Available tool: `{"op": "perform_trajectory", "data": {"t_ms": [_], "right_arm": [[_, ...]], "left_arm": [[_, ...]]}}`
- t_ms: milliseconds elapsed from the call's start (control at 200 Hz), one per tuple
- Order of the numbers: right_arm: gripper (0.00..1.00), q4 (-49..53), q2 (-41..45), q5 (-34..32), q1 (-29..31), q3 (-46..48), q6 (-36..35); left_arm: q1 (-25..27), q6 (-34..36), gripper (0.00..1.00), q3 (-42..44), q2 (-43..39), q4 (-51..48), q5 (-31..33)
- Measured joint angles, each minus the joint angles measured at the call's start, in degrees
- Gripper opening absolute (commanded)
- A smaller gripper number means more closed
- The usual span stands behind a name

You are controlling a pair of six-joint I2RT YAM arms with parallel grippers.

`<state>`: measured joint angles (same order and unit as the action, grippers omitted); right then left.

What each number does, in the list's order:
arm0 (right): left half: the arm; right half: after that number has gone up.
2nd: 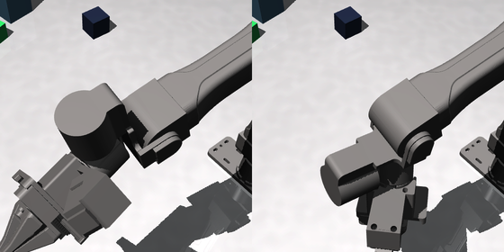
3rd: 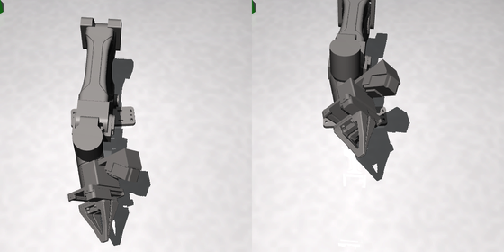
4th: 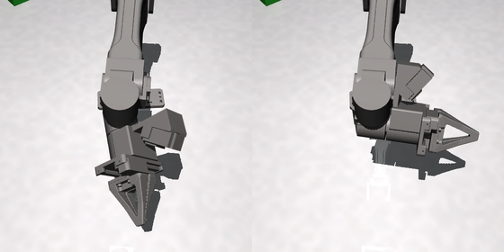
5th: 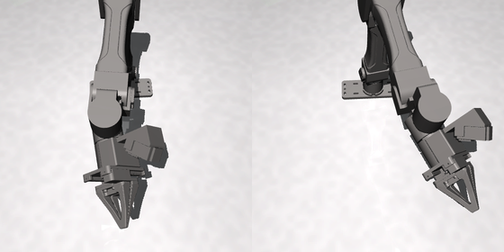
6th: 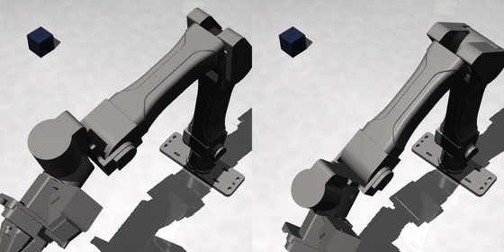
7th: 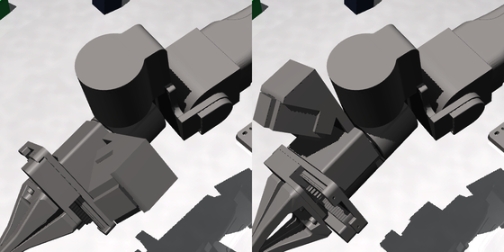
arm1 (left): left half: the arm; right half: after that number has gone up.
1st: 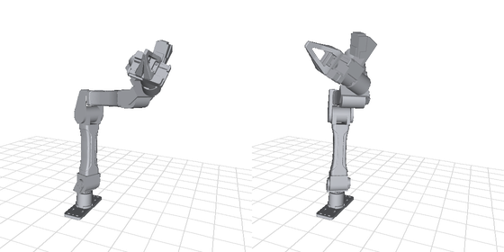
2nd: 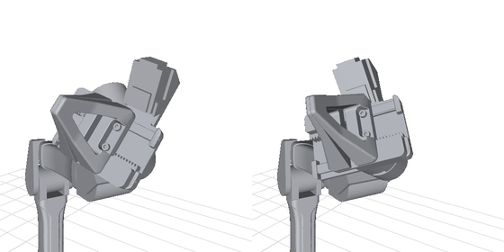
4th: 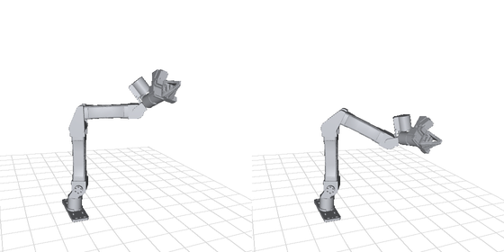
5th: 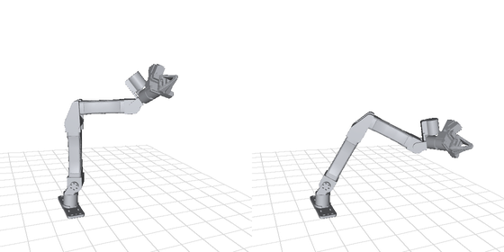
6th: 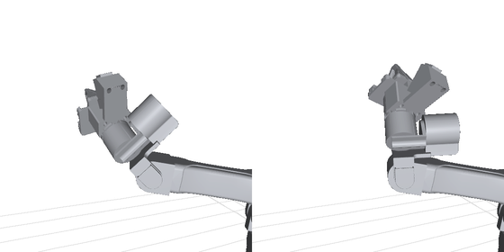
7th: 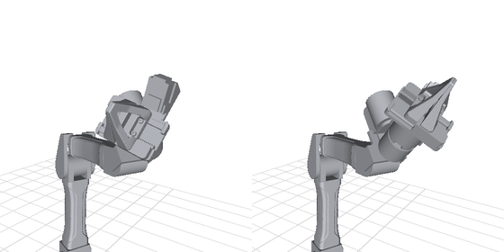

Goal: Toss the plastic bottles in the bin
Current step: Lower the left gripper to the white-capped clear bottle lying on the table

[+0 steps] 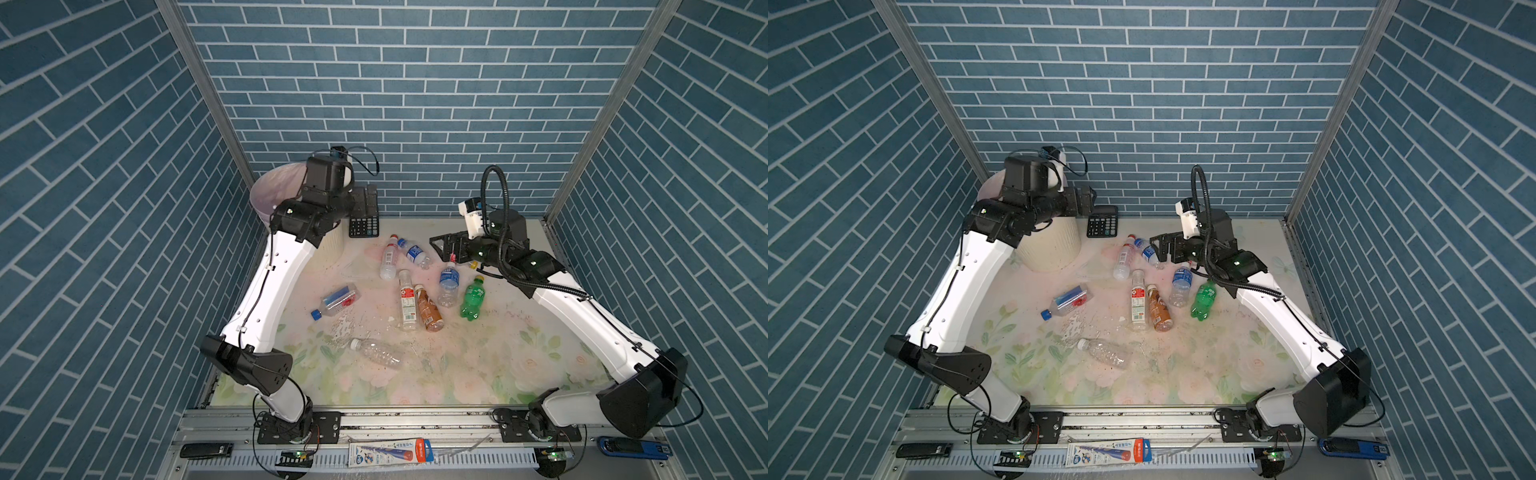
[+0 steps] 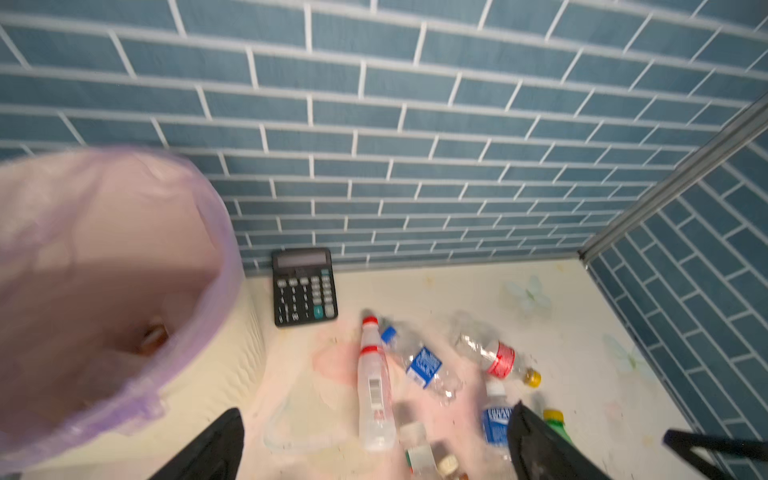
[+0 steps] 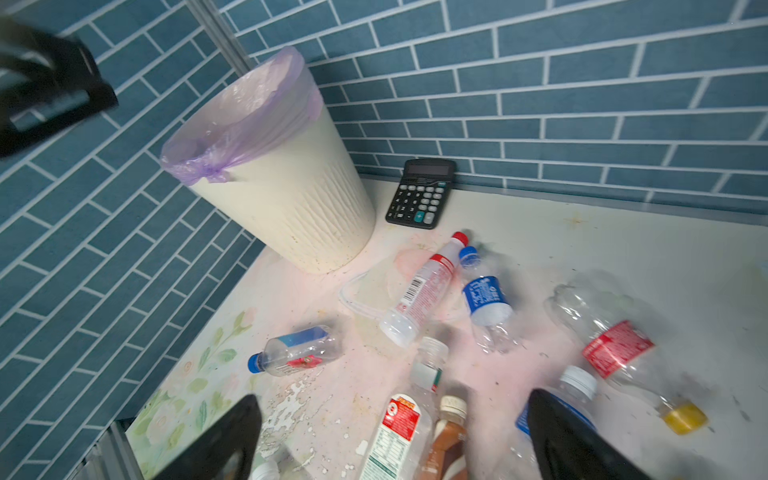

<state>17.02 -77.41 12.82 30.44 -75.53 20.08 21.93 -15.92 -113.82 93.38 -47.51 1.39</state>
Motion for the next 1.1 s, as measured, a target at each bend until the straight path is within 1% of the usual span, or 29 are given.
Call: {"op": "perform_trajectory", "data": {"t_ms": [90, 190, 315, 420, 600, 715, 825, 930, 1100], "right_arm": [[0.99, 2.3, 2.7, -0.6, -3.8, 2.0, 1.2], [0.99, 5.3, 4.0, -1.4, -6.7, 2.6, 2.1], [0.99, 8.6, 5.4, -1.9, -7.0, 3.4, 2.1], [0.99, 10.3, 6.9, -2.1, -6.9, 4.7, 2.1], [0.99, 12.6, 9.5, -3.0, -6.6, 8.3, 2.1], [0.99, 14.3, 9.8, -4.9, -5.3, 9.2, 1.9], [0.99, 14.9, 9.8, -6.6, -2.6, 9.9, 1.0], [0.99, 14.7, 9.8, -7.5, -0.7, 11.1, 0.4], [0.99, 14.4, 9.8, -8.0, 0.0, 12.4, 0.5]], "left_arm": [[0.5, -4.4, 0.99, 6.7, -1.5, -2.6, 0.0], [0.4, -12.1, 0.99, 16.9, -5.7, -3.1, -0.2], [0.5, -24.3, 0.99, 29.8, -13.2, -3.0, -1.6], [0.7, -33.5, 0.99, 37.0, -18.0, -1.9, -3.0], [1.8, -46.7, 0.99, 43.7, -21.9, -1.6, -3.9], [4.5, -56.5, 0.99, 49.7, -24.3, -1.9, -4.6], [6.8, -64.2, 0.99, 54.4, -24.0, -2.1, -6.3], [8.6, -69.0, 0.99, 55.8, -22.2, -3.2, -7.1], [10.7, -73.5, 0.99, 57.7, -19.9, -2.0, -9.5]]}}
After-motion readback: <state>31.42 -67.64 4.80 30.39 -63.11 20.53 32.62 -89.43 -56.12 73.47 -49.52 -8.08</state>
